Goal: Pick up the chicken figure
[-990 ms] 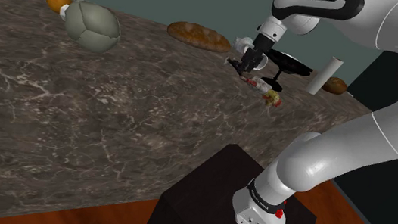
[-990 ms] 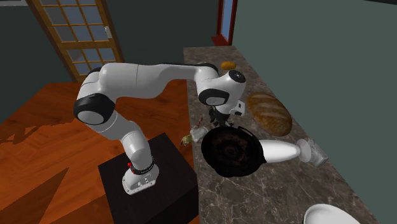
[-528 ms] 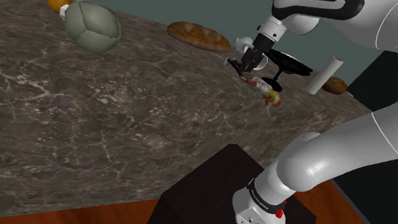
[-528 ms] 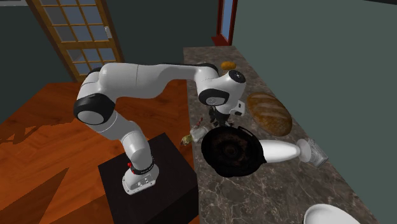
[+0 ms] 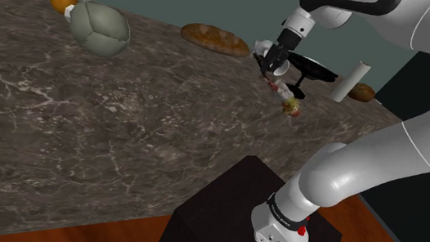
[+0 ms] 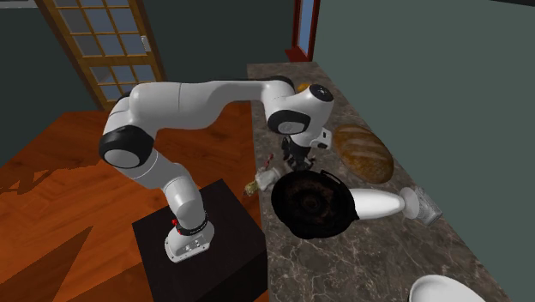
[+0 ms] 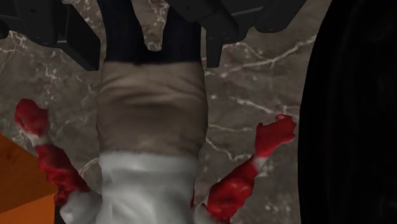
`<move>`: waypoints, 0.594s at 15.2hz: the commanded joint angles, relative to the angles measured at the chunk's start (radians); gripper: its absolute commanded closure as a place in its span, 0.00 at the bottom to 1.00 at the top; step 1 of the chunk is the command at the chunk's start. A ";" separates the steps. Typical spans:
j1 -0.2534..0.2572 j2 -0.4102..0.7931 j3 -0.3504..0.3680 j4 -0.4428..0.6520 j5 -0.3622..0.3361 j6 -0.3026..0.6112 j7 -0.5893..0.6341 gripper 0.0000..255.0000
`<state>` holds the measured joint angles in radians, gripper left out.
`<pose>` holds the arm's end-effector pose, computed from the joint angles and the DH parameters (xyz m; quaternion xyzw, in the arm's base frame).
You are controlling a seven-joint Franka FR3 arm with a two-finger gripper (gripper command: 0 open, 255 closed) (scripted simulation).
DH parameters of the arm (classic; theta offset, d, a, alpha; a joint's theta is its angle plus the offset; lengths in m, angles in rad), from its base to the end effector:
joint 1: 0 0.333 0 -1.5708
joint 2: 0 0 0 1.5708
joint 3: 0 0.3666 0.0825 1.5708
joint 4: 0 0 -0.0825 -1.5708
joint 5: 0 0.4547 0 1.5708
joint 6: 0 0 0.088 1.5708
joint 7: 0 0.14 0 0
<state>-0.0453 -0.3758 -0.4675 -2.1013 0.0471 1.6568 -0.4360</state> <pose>0.4204 -0.2552 0.5501 -0.9927 0.0229 0.0004 0.1186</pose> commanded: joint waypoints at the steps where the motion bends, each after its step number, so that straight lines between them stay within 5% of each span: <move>1: 0.002 0.002 0.002 0.030 0.002 -0.028 0.004 1.00; 9: 0.008 0.013 0.006 0.135 0.009 -0.122 0.016 1.00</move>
<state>-0.0386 -0.3614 -0.4642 -1.9727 0.0551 1.5426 -0.4236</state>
